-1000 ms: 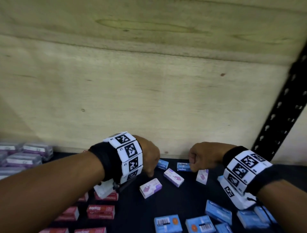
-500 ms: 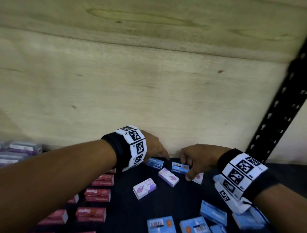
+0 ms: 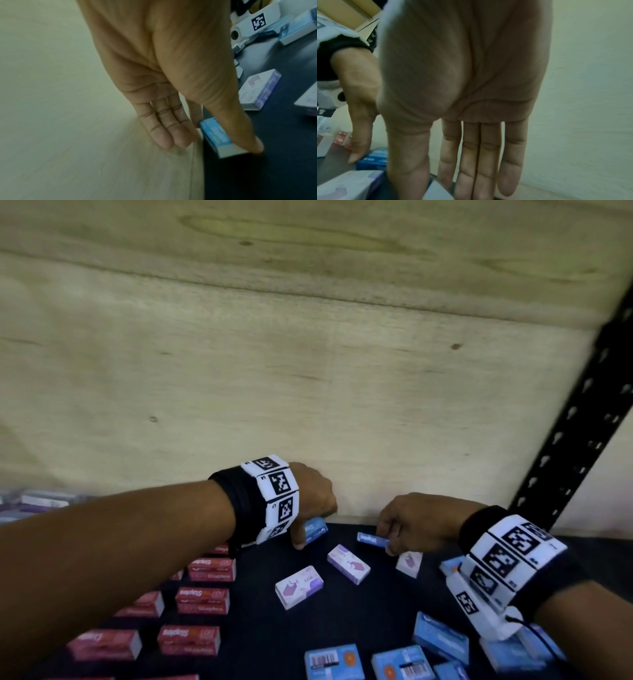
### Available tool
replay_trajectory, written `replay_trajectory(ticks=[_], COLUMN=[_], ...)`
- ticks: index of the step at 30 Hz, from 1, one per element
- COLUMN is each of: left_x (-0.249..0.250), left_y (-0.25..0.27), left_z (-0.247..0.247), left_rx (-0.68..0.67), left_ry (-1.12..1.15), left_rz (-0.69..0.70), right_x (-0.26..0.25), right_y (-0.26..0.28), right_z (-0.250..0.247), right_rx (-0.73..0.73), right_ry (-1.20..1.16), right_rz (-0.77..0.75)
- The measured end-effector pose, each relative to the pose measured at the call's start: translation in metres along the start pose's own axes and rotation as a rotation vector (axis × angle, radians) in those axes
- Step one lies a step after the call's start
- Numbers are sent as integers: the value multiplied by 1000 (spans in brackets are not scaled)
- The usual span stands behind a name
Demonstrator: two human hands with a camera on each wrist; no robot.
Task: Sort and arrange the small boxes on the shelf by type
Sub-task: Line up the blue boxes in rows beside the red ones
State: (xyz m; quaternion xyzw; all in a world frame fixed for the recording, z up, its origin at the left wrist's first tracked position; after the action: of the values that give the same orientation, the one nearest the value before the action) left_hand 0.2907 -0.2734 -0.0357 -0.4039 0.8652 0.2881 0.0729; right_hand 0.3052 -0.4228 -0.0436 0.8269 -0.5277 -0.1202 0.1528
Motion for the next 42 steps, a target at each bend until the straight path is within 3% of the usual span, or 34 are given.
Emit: replay_trajectory(ticks=[17,27,35,42], left_x=[-8,-11,-15,-15], left_y=[10,18,26,23], left_z=[1,9,31,32], left_rx=[139,214,37,-18], left_ry=[602,526,274,267], left_rz=[-9,-87,-255,-268], right_x=[-3,-5,-18,-36], right_y=[2,-1,2,-7], right_z=[-4,-6,-24,-11], right_rx=[34,53,166,107], right_ry=[70,29,-56,-7], right_rz=[3,5,-84,-115])
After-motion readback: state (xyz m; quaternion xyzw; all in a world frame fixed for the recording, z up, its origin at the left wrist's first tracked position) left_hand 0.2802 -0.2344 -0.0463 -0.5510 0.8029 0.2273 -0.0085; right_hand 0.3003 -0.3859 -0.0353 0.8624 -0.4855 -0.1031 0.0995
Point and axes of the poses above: each hand's wrist, its own y-axis away from the middle knuckle, its own z-axis out of the palm, x = y × z, the point moved 5 cm from there along -y, towards the middle knuckle, and after that the axes turned 5 degrees about z, right-handed, at the moved point
